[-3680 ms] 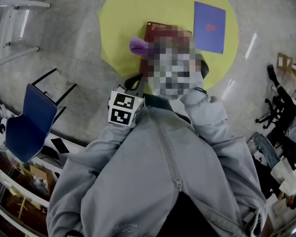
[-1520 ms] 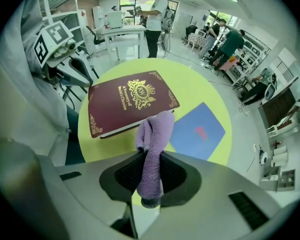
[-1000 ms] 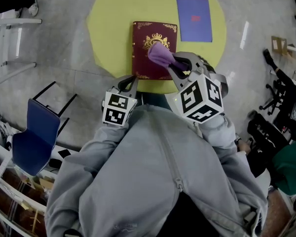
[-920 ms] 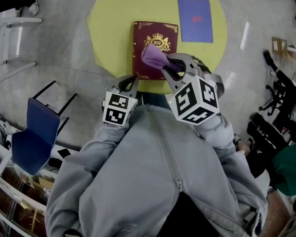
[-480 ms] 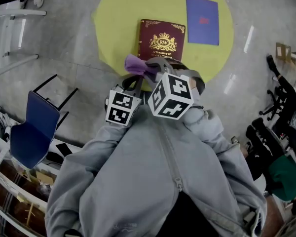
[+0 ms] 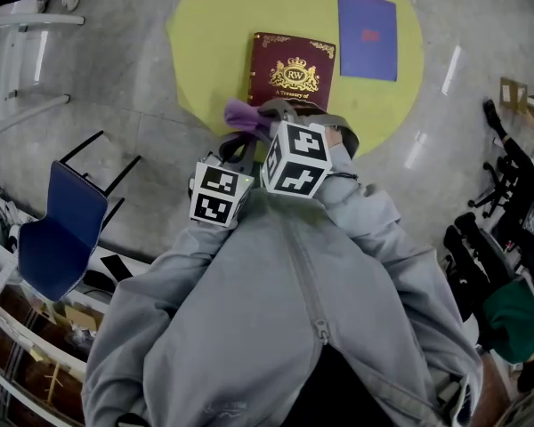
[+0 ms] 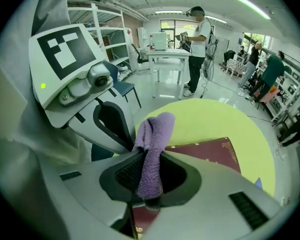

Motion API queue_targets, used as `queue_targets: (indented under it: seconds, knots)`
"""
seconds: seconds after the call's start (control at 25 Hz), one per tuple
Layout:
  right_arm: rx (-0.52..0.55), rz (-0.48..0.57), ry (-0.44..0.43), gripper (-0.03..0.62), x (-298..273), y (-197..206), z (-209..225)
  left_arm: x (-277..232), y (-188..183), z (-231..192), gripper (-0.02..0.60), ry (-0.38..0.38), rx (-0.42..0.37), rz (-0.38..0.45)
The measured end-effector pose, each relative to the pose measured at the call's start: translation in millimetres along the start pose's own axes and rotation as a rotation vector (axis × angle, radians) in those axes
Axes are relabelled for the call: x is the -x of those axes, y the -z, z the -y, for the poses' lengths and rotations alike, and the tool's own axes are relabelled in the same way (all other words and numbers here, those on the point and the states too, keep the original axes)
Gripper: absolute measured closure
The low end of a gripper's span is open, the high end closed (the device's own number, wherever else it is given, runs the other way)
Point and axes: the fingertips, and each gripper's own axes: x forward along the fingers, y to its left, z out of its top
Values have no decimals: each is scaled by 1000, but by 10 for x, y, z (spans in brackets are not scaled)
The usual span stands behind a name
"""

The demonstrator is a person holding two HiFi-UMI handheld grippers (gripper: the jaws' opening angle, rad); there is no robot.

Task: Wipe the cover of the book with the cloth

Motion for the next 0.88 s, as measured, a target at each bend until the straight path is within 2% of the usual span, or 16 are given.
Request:
queue_targets:
  seconds: [0.28,0.88]
  knots:
    - [-20,8,5,508,76,165,-6,2,-33,30,563,4,20,2]
    - [-157,-39,34,507,351,801,-34,-12,-39,59,563,7,3,-19]
